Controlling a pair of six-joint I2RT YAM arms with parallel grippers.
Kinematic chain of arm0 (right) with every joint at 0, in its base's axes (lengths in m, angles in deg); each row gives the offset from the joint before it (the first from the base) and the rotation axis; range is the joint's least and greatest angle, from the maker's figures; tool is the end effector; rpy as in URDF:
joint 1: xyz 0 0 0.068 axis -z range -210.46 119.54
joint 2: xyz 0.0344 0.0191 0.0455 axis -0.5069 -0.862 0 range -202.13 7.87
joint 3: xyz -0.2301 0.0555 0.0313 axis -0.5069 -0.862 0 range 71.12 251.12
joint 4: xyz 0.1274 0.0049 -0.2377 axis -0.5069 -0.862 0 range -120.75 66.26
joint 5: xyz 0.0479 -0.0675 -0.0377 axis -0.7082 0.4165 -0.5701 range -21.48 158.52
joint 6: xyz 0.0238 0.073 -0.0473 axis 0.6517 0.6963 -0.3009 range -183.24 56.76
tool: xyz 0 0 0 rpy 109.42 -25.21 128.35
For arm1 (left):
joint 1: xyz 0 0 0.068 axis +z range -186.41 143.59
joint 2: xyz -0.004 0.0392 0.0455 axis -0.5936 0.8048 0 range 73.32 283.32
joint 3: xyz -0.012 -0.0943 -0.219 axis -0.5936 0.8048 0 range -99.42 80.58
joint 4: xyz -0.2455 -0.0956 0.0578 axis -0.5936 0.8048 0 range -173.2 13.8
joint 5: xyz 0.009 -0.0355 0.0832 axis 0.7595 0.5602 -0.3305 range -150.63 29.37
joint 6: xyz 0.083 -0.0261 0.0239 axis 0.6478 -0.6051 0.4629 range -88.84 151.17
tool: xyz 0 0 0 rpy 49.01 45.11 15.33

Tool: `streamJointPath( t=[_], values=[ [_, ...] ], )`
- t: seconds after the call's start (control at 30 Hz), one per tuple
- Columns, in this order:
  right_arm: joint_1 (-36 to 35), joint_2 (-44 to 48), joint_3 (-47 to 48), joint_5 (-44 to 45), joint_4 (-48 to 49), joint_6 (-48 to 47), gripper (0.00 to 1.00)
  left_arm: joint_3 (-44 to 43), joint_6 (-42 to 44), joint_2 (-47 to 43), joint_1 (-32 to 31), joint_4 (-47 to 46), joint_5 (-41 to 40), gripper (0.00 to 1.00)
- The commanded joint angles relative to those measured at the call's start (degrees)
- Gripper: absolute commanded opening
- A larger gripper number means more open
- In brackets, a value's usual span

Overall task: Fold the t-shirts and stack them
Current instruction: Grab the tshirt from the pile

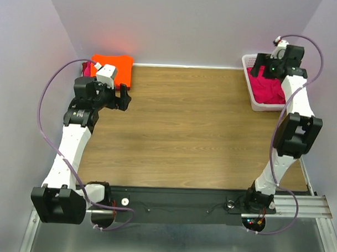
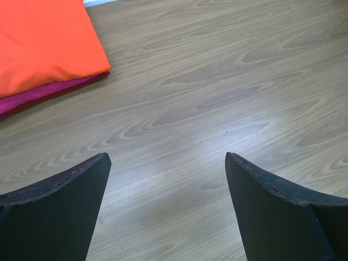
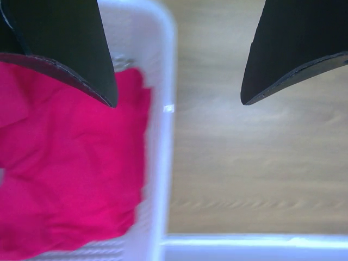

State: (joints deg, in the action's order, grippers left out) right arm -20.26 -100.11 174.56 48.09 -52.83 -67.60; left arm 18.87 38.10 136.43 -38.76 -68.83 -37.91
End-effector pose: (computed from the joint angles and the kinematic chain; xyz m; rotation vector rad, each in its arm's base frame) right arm 0.4703 -0.0560 0.2879 -0.0963 2.1230 0.2345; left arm 0.3131 -0.0440 0.3309 0.4217 1.7861 -0.3093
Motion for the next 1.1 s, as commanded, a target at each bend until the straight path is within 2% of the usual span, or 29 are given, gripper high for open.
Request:
streamJointPath(
  t=[0.0, 0.13, 0.23, 0.53, 0.67, 0.73, 0.77, 0.87, 0.9, 0.97, 1.03, 1.07],
  values=[
    [4.21, -6.61, 11.76, 2.23, 0.52, -1.44, 1.0, -3.67, -1.22, 2.27, 0.15, -1.55, 1.62, 0.99],
    [6.23, -17.05, 22.22, 3.81, 0.52, -2.05, 1.0, -5.52, -1.49, 5.35, 0.15, -0.13, 2.06, 0.99],
    [6.5, -21.11, 24.96, 5.92, 0.43, -3.02, 1.0, -5.44, -1.05, 6.32, 0.15, 0.22, 1.89, 0.99],
    [6.68, -30.88, 26.9, 9.53, 0.87, -4.25, 0.99, -3.77, 0.09, 7.99, 0.15, 0.13, 0.14, 0.99],
    [6.68, -33.95, 27.08, 10.4, 1.04, -4.08, 0.93, -3.5, 0.53, 8.25, 0.24, 0.31, -0.92, 0.99],
    [6.68, -35.01, 27.34, 11.11, 1.31, -4.08, 0.75, -3.41, 0.88, 8.52, 0.24, 0.39, -1.19, 0.99],
    [6.85, -35.1, 27.52, 11.11, 1.57, -3.9, 0.61, -3.41, 0.88, 8.52, 0.24, 0.48, -1.19, 0.99],
    [7.03, -34.05, 27.87, 10.76, 2.1, -3.64, 0.4, -3.59, 1.23, 8.87, 0.24, 0.48, -1.1, 0.99],
    [7.03, -33.44, 27.96, 10.41, 2.27, -3.72, 0.28, -3.68, 1.15, 8.87, 0.24, 0.48, -1.19, 0.99],
    [7.12, -31.25, 28.31, 10.23, 2.62, -3.73, 0.17, -3.85, 1.23, 8.96, 0.24, 0.22, -1.01, 0.99],
    [7.21, -29.57, 29.19, 10.23, 3.06, -3.38, 0.03, -4.03, 1.23, 9.05, 0.24, -0.04, -0.84, 0.99],
    [7.29, -27.39, 29.54, 10.23, 3.15, -3.11, 0.01, -4.12, 1.15, 9.13, 0.24, 0.04, -0.75, 0.99]
  ],
)
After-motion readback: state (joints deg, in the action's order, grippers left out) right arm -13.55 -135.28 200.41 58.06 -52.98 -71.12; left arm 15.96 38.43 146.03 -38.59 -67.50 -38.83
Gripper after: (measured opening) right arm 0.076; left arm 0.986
